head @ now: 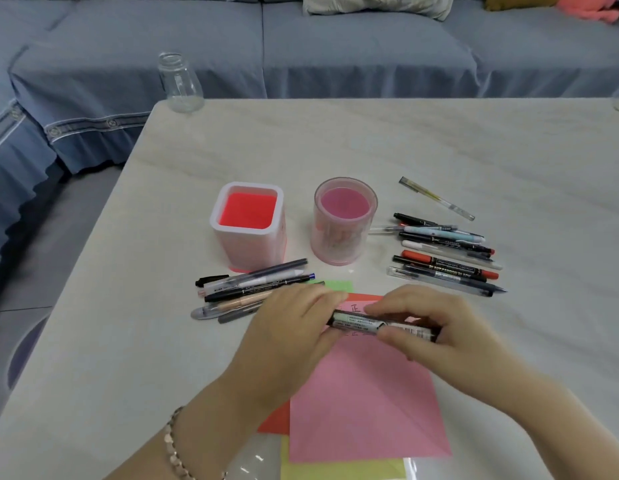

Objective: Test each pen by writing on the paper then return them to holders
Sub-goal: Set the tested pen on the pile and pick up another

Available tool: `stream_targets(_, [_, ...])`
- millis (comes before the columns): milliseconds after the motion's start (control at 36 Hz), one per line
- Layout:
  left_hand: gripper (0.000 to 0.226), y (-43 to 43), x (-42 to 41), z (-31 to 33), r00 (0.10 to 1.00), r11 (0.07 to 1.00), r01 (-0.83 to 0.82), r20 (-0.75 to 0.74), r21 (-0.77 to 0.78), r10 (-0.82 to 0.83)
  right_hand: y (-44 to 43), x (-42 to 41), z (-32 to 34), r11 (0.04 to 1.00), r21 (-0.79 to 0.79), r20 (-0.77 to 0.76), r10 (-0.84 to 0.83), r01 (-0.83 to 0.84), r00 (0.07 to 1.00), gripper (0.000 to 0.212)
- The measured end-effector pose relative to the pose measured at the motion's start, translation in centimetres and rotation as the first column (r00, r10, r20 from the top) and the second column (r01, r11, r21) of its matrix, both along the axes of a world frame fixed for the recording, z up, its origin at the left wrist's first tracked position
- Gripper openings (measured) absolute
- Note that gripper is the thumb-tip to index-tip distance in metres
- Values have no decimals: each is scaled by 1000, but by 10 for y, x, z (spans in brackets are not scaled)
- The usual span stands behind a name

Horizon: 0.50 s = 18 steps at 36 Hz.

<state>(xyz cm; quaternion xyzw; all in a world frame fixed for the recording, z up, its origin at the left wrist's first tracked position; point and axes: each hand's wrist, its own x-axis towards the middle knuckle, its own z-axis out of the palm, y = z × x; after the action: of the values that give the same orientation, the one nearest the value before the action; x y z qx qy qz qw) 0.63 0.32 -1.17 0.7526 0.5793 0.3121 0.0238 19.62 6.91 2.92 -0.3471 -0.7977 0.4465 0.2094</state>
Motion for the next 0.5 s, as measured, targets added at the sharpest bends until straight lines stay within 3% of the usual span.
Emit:
stream_targets(83, [31,-5,7,0,996,999,2,85,-51,2,-5,-3,3,945,-303,-300,-218,124,929,27])
stream_targets(139, [30,-10,14,2,988,991,9,152,-133,11,-9,-5,0,873,-472,-397,-332,120,856,43])
stream_targets(167, [28,-11,18,4,976,981,37,219,-191,6,-13,-8,-4,849,-518,-402,-350,106,846,44])
stream_targets(250, [18,-14,27,11,896,924,205,442,-324,-44,-24,-23,-13,849,-505,-305,-345,156,888,20])
stream_targets(361, [17,-15,31,23,813,876,296,582,-380,-22,-32,-37,-22,788,-547,-263,-483,283,835,27])
stream_targets(417, [19,-15,31,24,811,876,267,584,-400,19,-33,-38,-24,746,-589,-267,-542,310,797,37])
stream_targets(500, [18,-16,34,22,901,889,171,432,-425,33,-36,-40,-28,717,-597,-238,-587,360,774,48])
